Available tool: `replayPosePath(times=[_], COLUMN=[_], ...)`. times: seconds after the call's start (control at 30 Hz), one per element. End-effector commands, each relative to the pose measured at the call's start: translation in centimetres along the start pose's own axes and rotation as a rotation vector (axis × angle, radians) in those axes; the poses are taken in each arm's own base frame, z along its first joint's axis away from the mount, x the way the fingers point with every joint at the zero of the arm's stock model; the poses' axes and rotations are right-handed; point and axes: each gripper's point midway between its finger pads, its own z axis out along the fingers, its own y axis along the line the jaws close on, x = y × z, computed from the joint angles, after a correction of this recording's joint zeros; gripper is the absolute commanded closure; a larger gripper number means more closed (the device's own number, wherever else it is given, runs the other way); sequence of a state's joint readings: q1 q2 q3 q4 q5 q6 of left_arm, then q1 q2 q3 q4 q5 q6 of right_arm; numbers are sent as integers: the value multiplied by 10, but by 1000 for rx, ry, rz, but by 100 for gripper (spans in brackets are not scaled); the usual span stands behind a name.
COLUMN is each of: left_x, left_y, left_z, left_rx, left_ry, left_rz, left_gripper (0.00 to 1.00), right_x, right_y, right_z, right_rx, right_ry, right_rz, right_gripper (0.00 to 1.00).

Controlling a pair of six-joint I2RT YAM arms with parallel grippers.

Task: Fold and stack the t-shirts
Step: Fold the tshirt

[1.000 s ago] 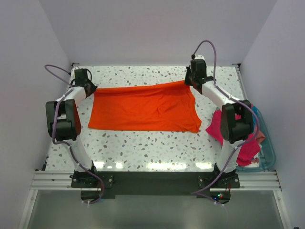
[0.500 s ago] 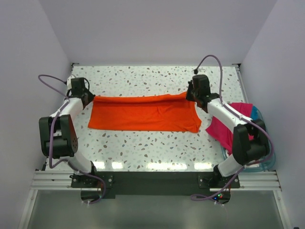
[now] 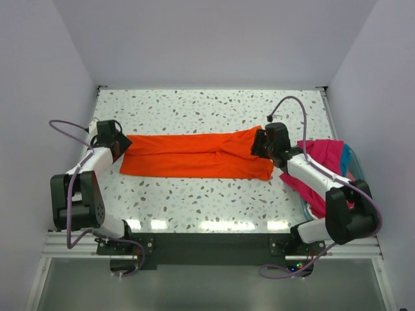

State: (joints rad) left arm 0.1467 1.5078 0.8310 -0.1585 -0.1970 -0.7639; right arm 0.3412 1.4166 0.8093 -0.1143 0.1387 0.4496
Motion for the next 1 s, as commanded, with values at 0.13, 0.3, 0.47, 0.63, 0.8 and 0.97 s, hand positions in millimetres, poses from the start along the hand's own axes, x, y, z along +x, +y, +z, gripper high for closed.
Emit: replayPosePath(times=[0.13, 0.3, 0.47, 0.63, 0.8, 0.97], left_x=[-29, -18, 2, 12, 14, 14], left_y=[-32, -52, -70, -82, -85, -84], left_z=[-21, -24, -21, -20, -19, -19], left_rx=[131, 160, 176, 191, 197, 196], left_ry=[-79, -72, -34, -15, -8, -8], left_rz=[-33, 10, 56, 85, 89, 93], left_gripper=[41, 43, 44, 44, 44, 44], right_x=[-73, -81, -86, -80, -57, -42], right_y=[38, 57, 89, 107, 104, 99], right_z=[0, 40, 76, 91, 108, 113], right_rx=[-67, -37, -62, -16, 50, 111], right_ry=[-130, -92, -57, -39, 5, 29], right_rz=[-47, -128, -176, -239, -269, -283], right_gripper=[47, 47, 45, 45, 45, 47])
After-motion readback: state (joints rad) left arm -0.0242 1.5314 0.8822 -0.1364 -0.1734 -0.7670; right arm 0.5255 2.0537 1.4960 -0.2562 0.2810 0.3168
